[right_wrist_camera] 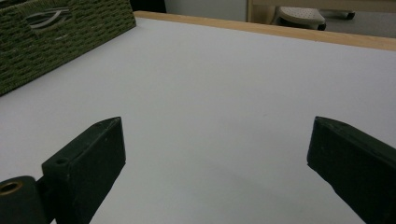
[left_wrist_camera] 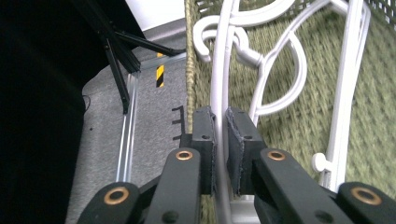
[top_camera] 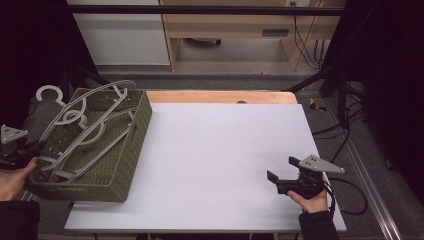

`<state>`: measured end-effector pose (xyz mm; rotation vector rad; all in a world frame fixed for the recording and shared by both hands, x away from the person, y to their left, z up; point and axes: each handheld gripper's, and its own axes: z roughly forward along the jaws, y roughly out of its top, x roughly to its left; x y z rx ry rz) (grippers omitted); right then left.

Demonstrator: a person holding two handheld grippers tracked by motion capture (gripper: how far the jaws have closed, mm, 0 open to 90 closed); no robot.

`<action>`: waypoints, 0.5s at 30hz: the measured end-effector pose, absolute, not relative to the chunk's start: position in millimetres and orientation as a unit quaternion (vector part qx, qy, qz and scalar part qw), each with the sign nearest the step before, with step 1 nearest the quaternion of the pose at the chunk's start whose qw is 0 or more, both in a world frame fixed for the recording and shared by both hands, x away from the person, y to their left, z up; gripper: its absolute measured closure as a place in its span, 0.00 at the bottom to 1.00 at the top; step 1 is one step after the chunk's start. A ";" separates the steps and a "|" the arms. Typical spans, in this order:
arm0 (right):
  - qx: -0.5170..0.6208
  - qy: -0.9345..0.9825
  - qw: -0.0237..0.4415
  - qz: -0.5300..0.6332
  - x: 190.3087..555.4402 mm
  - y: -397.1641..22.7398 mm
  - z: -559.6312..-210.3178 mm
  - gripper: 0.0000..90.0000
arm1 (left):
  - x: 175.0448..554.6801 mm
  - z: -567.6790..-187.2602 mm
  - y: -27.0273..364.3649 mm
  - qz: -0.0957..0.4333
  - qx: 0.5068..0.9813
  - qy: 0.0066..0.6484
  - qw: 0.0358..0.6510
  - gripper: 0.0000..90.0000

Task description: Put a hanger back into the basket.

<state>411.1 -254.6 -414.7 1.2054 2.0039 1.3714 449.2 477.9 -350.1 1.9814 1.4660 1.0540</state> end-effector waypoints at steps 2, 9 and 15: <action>0.435 0.722 0.214 0.494 411.4 -254.2 -415.0 0.05 | 449.1 -350.9 477.1 0.381 0.723 0.530 0.228 0.91; 0.434 0.723 0.214 0.493 411.4 -254.3 -415.2 0.05 | 458.4 -360.2 462.6 0.372 0.756 0.508 0.176 0.91; 0.434 0.723 0.214 0.493 411.5 -254.3 -415.2 0.05 | 464.0 -373.7 453.9 0.351 0.765 0.512 0.169 0.91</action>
